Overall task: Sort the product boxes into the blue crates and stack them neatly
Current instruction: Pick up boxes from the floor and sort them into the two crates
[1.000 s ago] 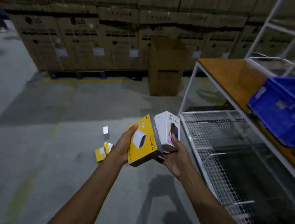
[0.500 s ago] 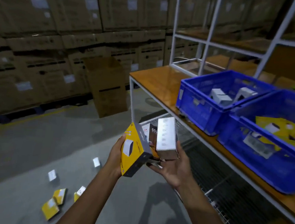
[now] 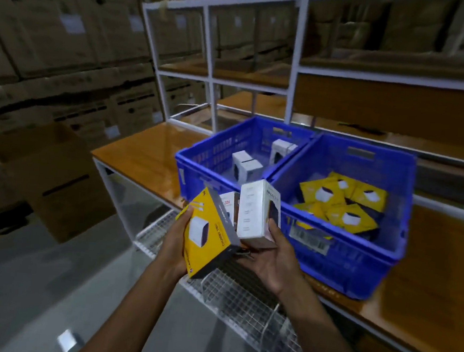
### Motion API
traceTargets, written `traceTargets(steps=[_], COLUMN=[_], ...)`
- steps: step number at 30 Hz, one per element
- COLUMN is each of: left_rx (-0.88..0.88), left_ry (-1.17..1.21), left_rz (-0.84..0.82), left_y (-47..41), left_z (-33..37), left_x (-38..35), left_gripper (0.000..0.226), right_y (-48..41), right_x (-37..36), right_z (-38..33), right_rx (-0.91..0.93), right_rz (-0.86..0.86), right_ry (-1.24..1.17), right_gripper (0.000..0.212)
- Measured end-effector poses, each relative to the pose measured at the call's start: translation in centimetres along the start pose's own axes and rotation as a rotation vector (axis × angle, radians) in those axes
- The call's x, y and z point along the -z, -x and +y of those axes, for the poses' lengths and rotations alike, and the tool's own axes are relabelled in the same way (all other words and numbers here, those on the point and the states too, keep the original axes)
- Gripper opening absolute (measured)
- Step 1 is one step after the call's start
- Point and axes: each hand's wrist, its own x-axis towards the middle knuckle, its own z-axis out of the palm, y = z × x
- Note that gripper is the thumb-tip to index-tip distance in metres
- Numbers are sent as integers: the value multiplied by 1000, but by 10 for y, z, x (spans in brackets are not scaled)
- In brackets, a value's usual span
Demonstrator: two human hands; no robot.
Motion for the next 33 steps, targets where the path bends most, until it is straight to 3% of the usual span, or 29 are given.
traceTargets(steps=[3, 6, 10, 16, 24, 28, 33], left_rx=[15, 53, 80, 192, 221, 244, 145], left_ry=[-65, -108, -170, -231, -249, -260, -272], left_rz=[10, -104, -214, -374, -379, -301, -171], left_y=[-29, -53, -89, -139, -214, -248, -274], left_z=[-1, 4, 16, 40, 102, 130, 152], left_x=[-25, -58, -96, -128, -96, -67, -40], left_gripper=[54, 46, 44, 43, 52, 49, 52], right_y=[3, 4, -3, -25, -108, -156, -196], right_x=[9, 11, 13, 1, -43, -62, -78], right_z=[-27, -54, -82, -107, -116, -112, -116], right_rx=[109, 217, 372, 518, 486, 382, 277], right_rz=[46, 84, 135, 222, 292, 392, 500], right_ry=[-31, -45, -36, -56, 21, 56, 58], right_gripper=[81, 58, 72, 51, 50, 47, 44])
